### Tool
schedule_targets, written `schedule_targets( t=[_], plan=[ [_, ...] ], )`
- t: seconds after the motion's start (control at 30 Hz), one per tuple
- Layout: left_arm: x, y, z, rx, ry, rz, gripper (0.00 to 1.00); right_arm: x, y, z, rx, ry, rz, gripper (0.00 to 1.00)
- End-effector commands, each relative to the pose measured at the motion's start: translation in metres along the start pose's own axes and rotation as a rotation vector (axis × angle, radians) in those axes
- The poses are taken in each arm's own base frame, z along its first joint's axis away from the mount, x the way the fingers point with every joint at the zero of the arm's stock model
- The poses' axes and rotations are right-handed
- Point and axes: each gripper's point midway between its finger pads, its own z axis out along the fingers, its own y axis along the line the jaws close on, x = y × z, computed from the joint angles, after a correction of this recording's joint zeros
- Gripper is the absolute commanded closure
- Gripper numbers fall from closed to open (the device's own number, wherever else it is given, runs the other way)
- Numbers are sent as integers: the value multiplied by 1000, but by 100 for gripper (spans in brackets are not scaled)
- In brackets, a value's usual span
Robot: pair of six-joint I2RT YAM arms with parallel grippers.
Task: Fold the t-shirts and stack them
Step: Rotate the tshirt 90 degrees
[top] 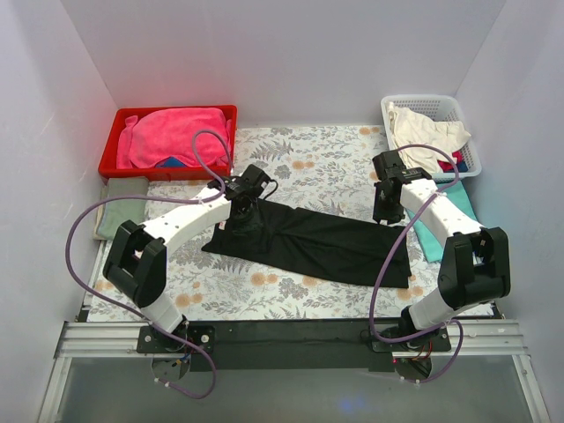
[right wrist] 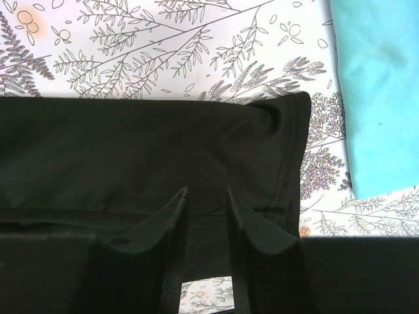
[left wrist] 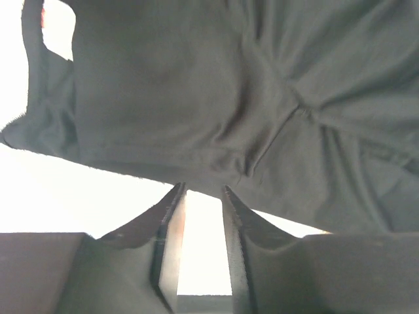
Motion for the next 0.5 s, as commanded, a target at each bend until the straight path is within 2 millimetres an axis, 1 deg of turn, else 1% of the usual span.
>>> schedule_targets(
  t=[0.0, 0.03, 0.07, 0.13, 0.17, 0.2, 0.27, 0.3, 0.4, 0.47],
  plan=[
    [-31, -3, -12, -14, -126, -43, 72, -11, 6, -5, -21, -41, -4, 66],
    [-32, -3, -9, -23, -120, -38, 71, -12, 6, -5, -21, -42, -5, 66],
    [-34, -8, 3, -41, -99, -32, 70, -12, 7, -6, -23, -43, -5, 66],
    [-30, -9, 16, -72, -61, -22, 70, -12, 7, -4, -21, -38, -8, 66],
    [-28, -11, 27, -95, -34, -18, 70, -12, 7, -4, -22, -39, -12, 66],
    [-28, -11, 33, -111, -24, -21, 70, -12, 8, -4, -23, -39, -12, 65],
    [-26, -9, 41, -140, -1, -37, 70, -10, 9, -3, -30, -33, -22, 65],
    [-28, -8, 49, -166, 10, -50, 70, -9, 9, -3, -34, -28, -23, 65],
    [-33, 0, 62, -215, 25, -94, 70, -5, 9, -2, -39, -23, -28, 65],
    [-36, 0, 69, -210, 45, -116, 70, -2, 8, -2, -40, -20, -29, 65]
  ],
)
